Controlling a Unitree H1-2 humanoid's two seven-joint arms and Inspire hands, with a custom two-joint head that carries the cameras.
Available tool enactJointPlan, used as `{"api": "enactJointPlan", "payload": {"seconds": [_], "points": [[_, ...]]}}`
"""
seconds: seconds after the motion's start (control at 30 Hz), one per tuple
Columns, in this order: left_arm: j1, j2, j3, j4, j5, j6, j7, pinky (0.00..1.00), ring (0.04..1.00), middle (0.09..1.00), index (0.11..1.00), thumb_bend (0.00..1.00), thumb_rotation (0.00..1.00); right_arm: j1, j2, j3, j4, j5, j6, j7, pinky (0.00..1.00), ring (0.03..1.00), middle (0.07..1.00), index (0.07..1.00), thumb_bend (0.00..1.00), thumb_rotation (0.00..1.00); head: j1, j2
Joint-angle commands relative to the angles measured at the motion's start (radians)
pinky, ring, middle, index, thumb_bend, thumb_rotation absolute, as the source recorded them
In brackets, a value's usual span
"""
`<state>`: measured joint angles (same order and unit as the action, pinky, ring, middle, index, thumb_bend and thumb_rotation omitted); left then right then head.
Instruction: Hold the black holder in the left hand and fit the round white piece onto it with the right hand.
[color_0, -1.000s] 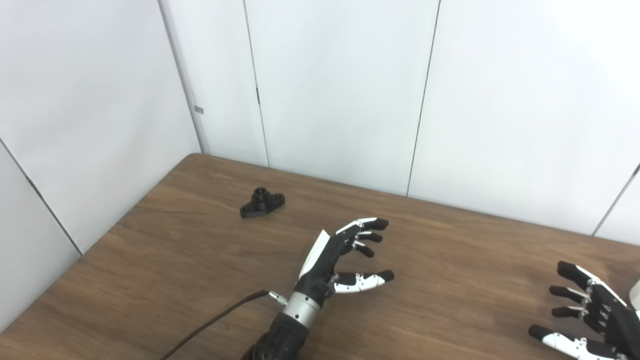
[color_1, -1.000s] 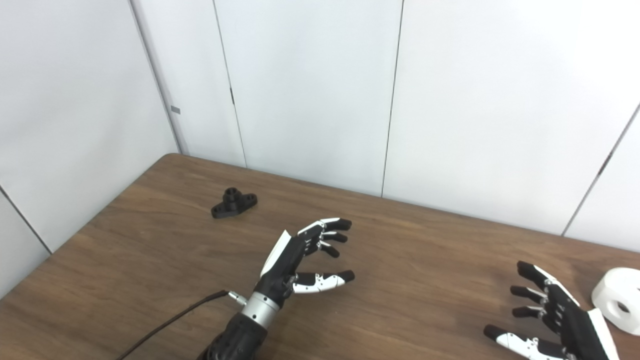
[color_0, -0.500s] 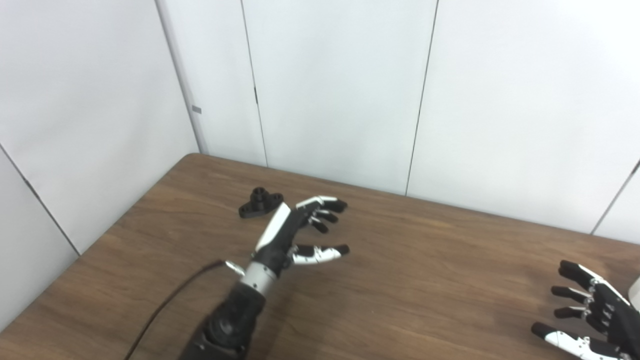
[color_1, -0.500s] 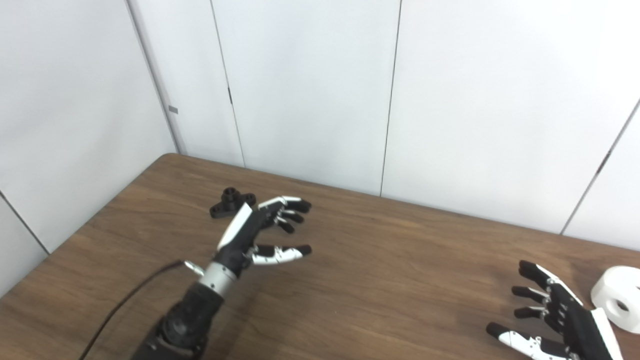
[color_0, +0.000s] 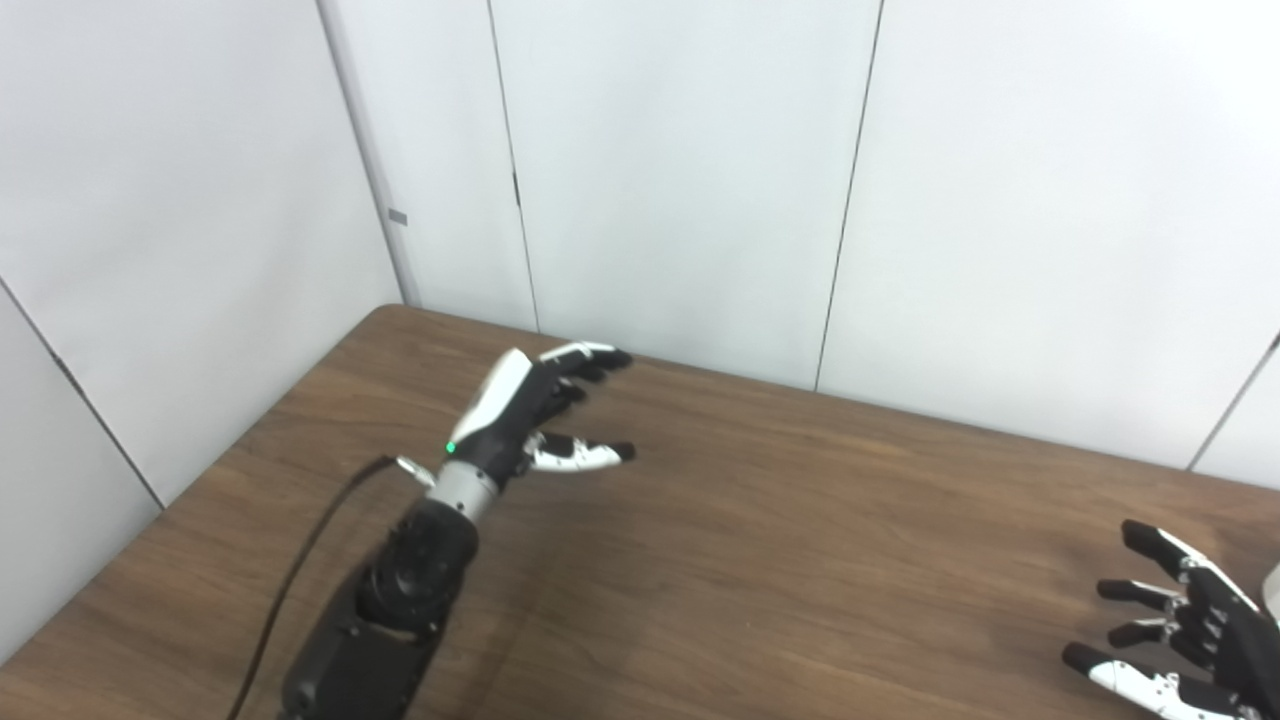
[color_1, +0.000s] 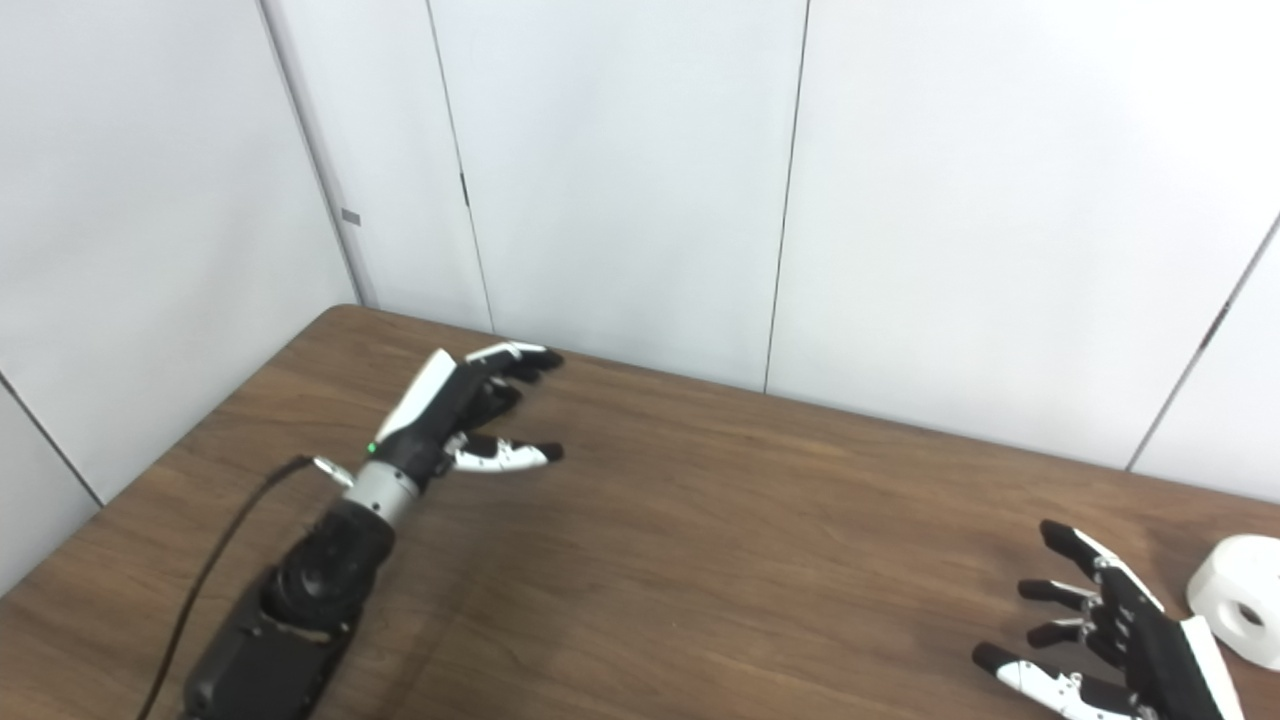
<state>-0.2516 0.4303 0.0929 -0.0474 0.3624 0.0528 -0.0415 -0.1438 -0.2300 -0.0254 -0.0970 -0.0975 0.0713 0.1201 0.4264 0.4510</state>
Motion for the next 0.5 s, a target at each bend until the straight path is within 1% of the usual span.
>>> {"api": "enactJointPlan", "payload": {"seconds": [0.0, 0.1, 0.17, 0.2, 0.3, 0.37, 0.47], "points": [[-0.051, 0.038, 0.015, -0.019, 0.052, -0.022, 0.050, 0.74, 0.803, 0.794, 0.769, 0.72, 0.00, -0.020, -0.003, -0.013, -0.033, 0.009, -0.025, -0.015, 0.49, 0.704, 0.882, 0.855, 0.57, 0.00, -0.003, 0.006], [-0.068, 0.070, 0.020, 0.012, 0.106, -0.049, 0.091, 0.72, 0.808, 0.807, 0.777, 0.73, 0.01, -0.014, -0.003, -0.016, -0.045, 0.011, -0.023, -0.013, 0.49, 0.702, 0.885, 0.862, 0.56, 0.00, -0.003, 0.009], [-0.076, 0.084, 0.026, 0.029, 0.133, -0.054, 0.115, 0.75, 0.834, 0.832, 0.781, 0.74, 0.04, -0.012, -0.003, -0.016, -0.049, 0.011, -0.023, -0.012, 0.49, 0.698, 0.880, 0.861, 0.56, 0.00, -0.003, 0.009], [-0.079, 0.087, 0.031, 0.034, 0.143, -0.042, 0.122, 0.76, 0.844, 0.841, 0.782, 0.75, 0.04, -0.011, -0.003, -0.017, -0.053, 0.012, -0.020, -0.012, 0.49, 0.695, 0.878, 0.859, 0.56, 0.00, -0.001, 0.012], [-0.085, 0.095, 0.047, 0.054, 0.168, -0.021, 0.146, 0.76, 0.874, 0.874, 0.792, 0.76, 0.10, -0.010, -0.002, -0.019, -0.059, 0.010, -0.015, -0.012, 0.49, 0.695, 0.875, 0.860, 0.57, 0.00, -0.001, 0.012], [-0.088, 0.104, 0.049, 0.066, 0.197, -0.004, 0.157, 0.75, 0.876, 0.878, 0.792, 0.76, 0.13, -0.010, -0.002, -0.019, -0.064, 0.012, -0.010, -0.010, 0.49, 0.697, 0.879, 0.863, 0.56, 0.00, -0.003, 0.014], [-0.091, 0.116, 0.043, 0.076, 0.257, 0.042, 0.168, 0.74, 0.874, 0.874, 0.787, 0.75, 0.19, -0.010, -0.004, -0.019, -0.077, 0.013, 0.003, -0.007, 0.50, 0.695, 0.884, 0.867, 0.56, 0.00, -0.003, 0.015]]}}
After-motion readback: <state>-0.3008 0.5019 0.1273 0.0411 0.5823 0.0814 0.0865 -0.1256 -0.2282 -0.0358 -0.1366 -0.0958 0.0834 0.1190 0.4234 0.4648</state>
